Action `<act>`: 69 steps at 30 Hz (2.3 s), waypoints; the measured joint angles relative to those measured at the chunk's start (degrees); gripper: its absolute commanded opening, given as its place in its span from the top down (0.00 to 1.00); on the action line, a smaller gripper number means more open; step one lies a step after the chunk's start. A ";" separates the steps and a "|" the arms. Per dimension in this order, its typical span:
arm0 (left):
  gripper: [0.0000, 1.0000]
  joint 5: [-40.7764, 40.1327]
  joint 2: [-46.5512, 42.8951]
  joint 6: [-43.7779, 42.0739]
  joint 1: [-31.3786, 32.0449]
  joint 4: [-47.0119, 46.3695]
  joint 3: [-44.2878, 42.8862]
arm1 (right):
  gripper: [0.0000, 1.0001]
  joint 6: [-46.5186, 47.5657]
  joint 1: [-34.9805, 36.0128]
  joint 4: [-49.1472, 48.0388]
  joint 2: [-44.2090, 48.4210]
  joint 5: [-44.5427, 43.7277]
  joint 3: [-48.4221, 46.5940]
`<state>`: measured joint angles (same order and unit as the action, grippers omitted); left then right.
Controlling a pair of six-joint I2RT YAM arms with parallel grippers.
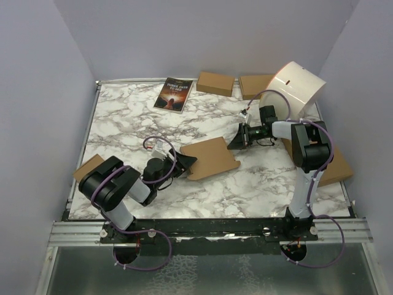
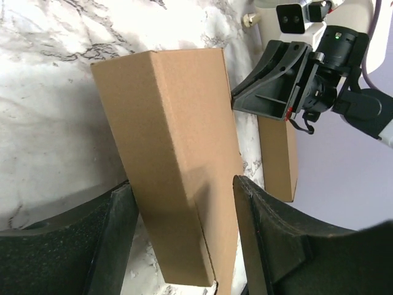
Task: Fold the paper box
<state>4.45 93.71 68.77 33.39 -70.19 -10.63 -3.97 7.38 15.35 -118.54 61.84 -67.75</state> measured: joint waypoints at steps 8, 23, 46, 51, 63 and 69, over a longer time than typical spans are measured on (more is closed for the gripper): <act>0.66 -1.55 1.53 2.95 0.87 -3.50 -0.31 | 0.71 2.40 -0.26 -0.15 0.63 0.44 0.61; 0.70 -2.86 -10.21 4.04 0.66 9.42 -0.72 | 0.49 13.46 -0.15 5.09 14.97 -2.86 1.66; 0.71 -2.38 -22.58 16.96 -3.67 64.83 -25.79 | 0.04 57.81 23.34 -4.28 46.86 -13.14 19.32; 0.71 -1.31 -22.45 20.46 -3.72 67.36 -27.67 | 0.09 55.71 28.20 -15.34 45.57 -23.08 25.99; 0.71 0.76 -22.23 24.96 -3.72 68.57 -28.28 | 0.42 55.80 34.36 -34.23 38.86 -40.85 30.49; 0.67 0.87 -22.23 26.23 -3.80 68.50 -28.28 | 0.60 57.20 35.10 -38.27 38.84 -43.74 31.95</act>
<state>5.32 71.48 95.00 29.58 -1.69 -38.92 53.23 42.48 -22.92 -79.70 18.11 -35.79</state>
